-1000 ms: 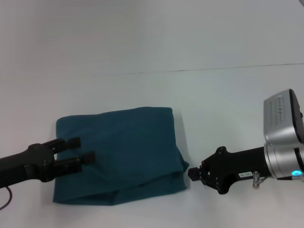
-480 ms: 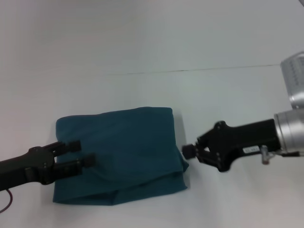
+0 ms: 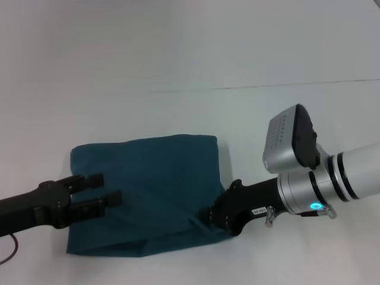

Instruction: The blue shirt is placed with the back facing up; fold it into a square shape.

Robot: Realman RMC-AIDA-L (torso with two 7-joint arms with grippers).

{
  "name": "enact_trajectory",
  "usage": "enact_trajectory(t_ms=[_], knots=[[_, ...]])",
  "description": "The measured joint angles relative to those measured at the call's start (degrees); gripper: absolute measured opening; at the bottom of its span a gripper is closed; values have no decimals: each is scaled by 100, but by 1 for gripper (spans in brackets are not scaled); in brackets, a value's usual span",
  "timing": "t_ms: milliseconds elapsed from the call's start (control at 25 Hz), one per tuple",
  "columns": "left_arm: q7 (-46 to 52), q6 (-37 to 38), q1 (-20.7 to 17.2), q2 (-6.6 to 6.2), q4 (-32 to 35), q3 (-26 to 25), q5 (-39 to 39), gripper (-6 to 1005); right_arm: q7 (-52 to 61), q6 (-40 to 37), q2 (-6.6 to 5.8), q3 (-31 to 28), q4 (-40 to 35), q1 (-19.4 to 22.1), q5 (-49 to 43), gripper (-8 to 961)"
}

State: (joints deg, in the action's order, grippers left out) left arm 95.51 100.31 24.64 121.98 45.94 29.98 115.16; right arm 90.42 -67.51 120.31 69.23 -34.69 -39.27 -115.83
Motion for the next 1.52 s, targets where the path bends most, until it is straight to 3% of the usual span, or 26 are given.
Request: enact_trajectory(t_ms=[400, 600, 880, 1080, 1200, 1400, 1520], knots=[[-29, -21, -12, -3, -1, 0, 41, 906, 330, 1, -49, 24, -255, 138, -243, 11], [-30, 47, -16, -7, 6, -26, 42, 907, 494, -457, -44, -128, -886, 343, -197, 12], [-50, 441, -93, -76, 172, -55, 215, 908, 1280, -2047, -176, -419, -2653, 1040, -255, 14], [-291, 680, -178, -99, 266, -75, 298, 908, 1785, -3571, -241, -1141, -3195, 1134, -381, 15], [-468, 841, -195, -144, 271, -149, 424, 909, 1785, -4180, -240, -1520, -3230, 1132, -452, 211], [-578, 1022, -200, -194, 383, -325, 798, 912, 1554, -4433, -238, -1917, -3363, 1295, -458, 425], [-586, 1071, -222, -204, 422, -406, 913, 913, 1393, -4445, -230, -2037, -3374, 1372, -457, 493]])
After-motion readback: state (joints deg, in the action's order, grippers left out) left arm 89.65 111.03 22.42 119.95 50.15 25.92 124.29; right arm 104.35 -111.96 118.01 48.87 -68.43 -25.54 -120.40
